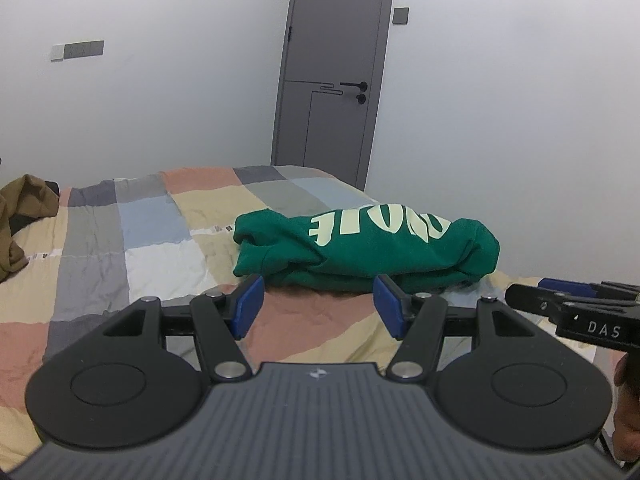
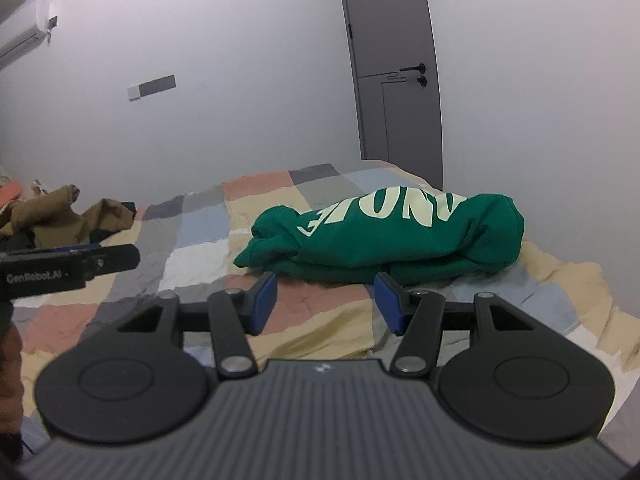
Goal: Fold large clothes
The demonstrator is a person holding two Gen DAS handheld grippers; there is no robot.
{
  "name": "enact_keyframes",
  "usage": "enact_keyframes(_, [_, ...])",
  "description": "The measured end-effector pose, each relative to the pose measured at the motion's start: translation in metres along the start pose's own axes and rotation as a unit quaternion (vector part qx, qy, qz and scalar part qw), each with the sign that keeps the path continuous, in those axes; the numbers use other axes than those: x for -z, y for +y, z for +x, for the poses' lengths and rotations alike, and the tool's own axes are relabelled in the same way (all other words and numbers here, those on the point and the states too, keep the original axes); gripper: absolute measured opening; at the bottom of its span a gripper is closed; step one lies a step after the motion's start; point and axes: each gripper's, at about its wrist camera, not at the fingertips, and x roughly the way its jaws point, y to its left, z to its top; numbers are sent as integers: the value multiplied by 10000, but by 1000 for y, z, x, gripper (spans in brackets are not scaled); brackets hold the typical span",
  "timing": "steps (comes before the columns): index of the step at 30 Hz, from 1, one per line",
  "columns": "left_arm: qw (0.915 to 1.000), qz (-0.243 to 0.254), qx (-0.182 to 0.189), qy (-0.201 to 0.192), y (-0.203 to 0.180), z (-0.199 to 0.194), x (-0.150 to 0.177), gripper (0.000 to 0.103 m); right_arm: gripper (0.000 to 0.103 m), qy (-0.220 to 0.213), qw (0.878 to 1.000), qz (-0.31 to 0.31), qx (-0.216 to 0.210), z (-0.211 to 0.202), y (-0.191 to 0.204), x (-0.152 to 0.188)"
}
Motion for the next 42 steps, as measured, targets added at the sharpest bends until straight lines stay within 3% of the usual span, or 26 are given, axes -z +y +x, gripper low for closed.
enact_keyframes(22, [10000, -16, 2, -11, -3, 3, 5, 67, 57, -48, 9995, -127, 295, -8, 4, -4])
enact_keyframes(25, [10000, -18, -2, -39, -3, 1, 5, 71, 57, -8, 9994, -133, 325, -9, 3, -3])
enact_keyframes(28, [10000, -30, -7, -29, -3, -1, 5, 82, 57, 4, 9993, -141, 349, -11, 2, -2])
enact_keyframes(33, [10000, -26, -36, -57, -5, -1, 5, 97, 64, -52, 9987, -144, 479, -13, -1, -4])
enact_keyframes(36, [9999, -67, -72, -39, -6, -2, 5, 100, 68, -98, 9982, -152, 572, -14, -3, -5])
enact_keyframes(38, [9999, -126, -100, -19, -4, -2, 4, 101, 84, -142, 9981, -142, 575, -16, -4, -5])
enact_keyframes(41, [9997, -165, -152, 9, -4, -2, 3, 102, 99, -223, 9979, -79, 598, -17, -6, -6])
enact_keyframes(42, [9997, -169, -162, 24, -4, -2, 3, 102, 99, -203, 9977, -94, 633, -16, -6, -5])
